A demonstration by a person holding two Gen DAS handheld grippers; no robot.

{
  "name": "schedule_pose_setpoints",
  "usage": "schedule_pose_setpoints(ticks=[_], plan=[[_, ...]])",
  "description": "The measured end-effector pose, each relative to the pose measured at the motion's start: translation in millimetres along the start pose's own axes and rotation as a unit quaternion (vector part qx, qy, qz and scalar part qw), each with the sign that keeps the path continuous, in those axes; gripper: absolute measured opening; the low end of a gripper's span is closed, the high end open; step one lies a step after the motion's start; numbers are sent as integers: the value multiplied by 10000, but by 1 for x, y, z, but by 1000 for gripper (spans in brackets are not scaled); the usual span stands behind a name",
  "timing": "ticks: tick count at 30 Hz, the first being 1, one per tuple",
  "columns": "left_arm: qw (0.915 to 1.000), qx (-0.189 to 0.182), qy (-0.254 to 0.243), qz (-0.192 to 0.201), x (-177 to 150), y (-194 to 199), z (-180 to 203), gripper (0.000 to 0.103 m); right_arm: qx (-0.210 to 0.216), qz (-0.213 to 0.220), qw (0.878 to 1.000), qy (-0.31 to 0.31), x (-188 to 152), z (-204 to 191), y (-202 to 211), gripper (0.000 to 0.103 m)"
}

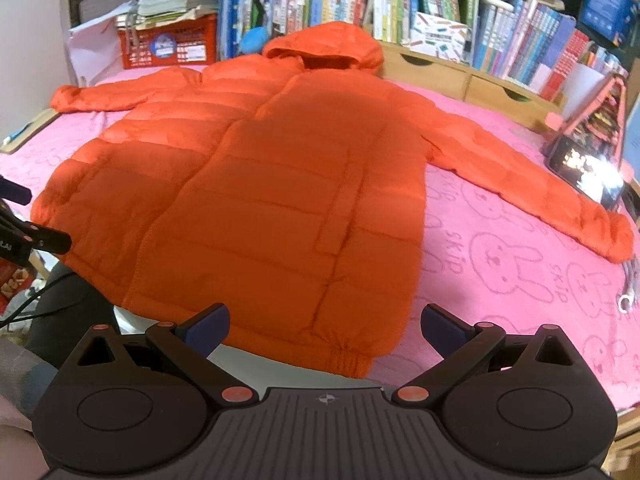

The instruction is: Fold clothes

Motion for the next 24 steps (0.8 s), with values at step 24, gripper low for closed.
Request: schedule_pose_setpoints(ticks=[24], plan=[[9978,19,142,654,65,-12,3,103,-442,1885,9707,-1420,46,105,23,103]])
Point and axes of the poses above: each gripper's, at about its wrist camera, not at the fingertips, and y roughly against the way its jaws point, z to its right, x to its top, the point moved 9 cm from there along -y, roughly the way its jaws point, and after that the axes turned 12 degrees about x, right-handed, at the moved point
